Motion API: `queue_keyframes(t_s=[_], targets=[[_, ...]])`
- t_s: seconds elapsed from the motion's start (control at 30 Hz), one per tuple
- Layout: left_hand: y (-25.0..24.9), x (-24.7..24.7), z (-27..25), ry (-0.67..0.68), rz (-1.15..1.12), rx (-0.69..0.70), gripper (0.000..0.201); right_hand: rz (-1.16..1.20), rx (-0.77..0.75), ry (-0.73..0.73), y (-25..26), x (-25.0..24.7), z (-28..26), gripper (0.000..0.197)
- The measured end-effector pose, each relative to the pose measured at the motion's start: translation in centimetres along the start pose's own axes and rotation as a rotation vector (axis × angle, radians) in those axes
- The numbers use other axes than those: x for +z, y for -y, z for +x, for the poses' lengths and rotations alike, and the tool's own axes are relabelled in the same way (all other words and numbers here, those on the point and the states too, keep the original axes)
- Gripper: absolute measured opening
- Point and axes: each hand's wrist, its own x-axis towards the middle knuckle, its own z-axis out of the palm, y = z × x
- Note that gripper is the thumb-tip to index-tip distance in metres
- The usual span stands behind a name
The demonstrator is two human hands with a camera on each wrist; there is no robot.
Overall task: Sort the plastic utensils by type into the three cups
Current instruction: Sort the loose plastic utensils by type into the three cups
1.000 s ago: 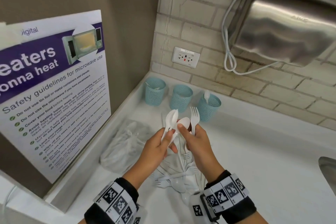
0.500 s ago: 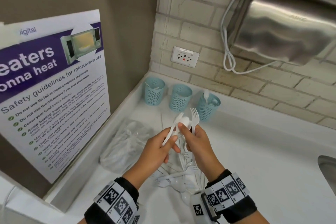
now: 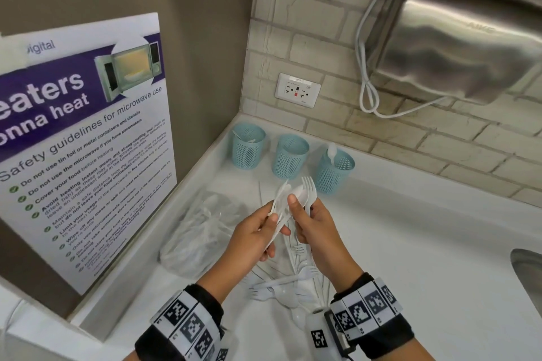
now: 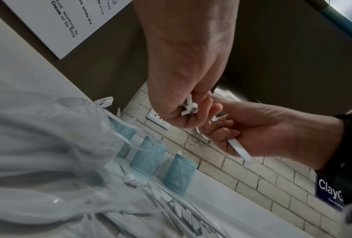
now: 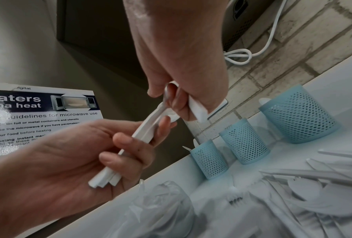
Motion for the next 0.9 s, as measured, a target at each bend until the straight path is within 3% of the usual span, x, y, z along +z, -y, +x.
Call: queue_keyframes(t_s=[0.2, 0.3, 0.43, 0.6, 0.77, 0.9], targets=[[-0.1, -0.2, 0.1, -0.046, 0.04, 0.0, 0.02, 0.071, 0.075, 0.027, 0.0, -0.1, 0.2, 0.028], [-0.5, -0.2, 0.0, -0.049, 0.05, -0.023, 0.028, 0.096, 0.1, 0.085, 0.0, -0.1, 0.1, 0.032], [-0.7, -0.3, 0.1, 0.012, 0.088, -0.078, 0.043, 0.113, 0.134, 0.163, -0.1, 0.1, 0.1, 0.023], [-0.4, -0.1, 0.0, 0.042, 0.111, -0.099, 0.046, 0.105, 0.133, 0.162, 0.6, -0.2, 0.4, 0.024], [0.5, -0.6, 0.6, -0.062, 0.082, -0.074, 0.032, 0.267, 0.128, -0.044, 1.5, -2.7, 2.3, 0.013], [1.0, -1.1, 0.7, -0.112, 0.068, -0.07, 0.029, 0.359, 0.039, -0.245, 2.4, -6.1, 5.1, 0.005]])
